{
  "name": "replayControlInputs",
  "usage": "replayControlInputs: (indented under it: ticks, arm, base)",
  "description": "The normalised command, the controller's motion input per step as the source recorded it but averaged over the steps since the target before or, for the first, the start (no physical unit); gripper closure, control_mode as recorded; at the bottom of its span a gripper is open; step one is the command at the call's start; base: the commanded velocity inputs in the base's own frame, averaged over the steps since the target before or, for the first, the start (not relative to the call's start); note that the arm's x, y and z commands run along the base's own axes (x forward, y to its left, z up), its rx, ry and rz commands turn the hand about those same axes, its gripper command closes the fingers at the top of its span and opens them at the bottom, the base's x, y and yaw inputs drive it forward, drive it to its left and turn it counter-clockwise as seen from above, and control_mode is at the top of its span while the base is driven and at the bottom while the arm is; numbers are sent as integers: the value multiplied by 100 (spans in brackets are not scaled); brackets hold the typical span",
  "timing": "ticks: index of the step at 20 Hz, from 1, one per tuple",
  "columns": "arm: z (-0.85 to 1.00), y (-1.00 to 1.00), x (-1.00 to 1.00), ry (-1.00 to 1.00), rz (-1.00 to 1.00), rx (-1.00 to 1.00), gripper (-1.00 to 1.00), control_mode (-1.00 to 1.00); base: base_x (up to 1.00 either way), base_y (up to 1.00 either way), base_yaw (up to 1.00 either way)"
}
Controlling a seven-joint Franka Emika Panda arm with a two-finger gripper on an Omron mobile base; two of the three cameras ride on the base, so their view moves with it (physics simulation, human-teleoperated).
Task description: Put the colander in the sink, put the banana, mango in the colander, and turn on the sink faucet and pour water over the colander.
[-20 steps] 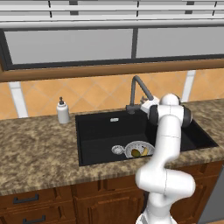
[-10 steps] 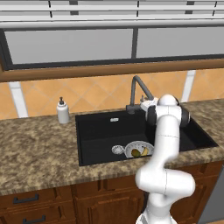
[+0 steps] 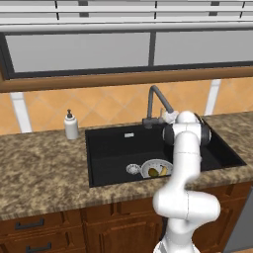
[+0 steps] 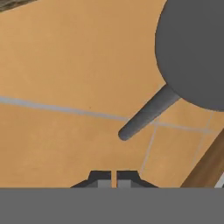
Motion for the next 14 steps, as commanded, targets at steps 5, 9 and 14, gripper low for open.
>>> replayControlInputs:
  ticks: [5, 9, 14]
  arm:
    - [25, -90, -7, 6, -6, 25, 100, -100]
    - [21, -65, -100, -16, 15, 24, 100, -100]
    - [13, 17, -100, -29, 14, -13, 100, -100]
  base:
    - [0, 0, 0]
    - [0, 0, 0]
    - [0, 0, 0]
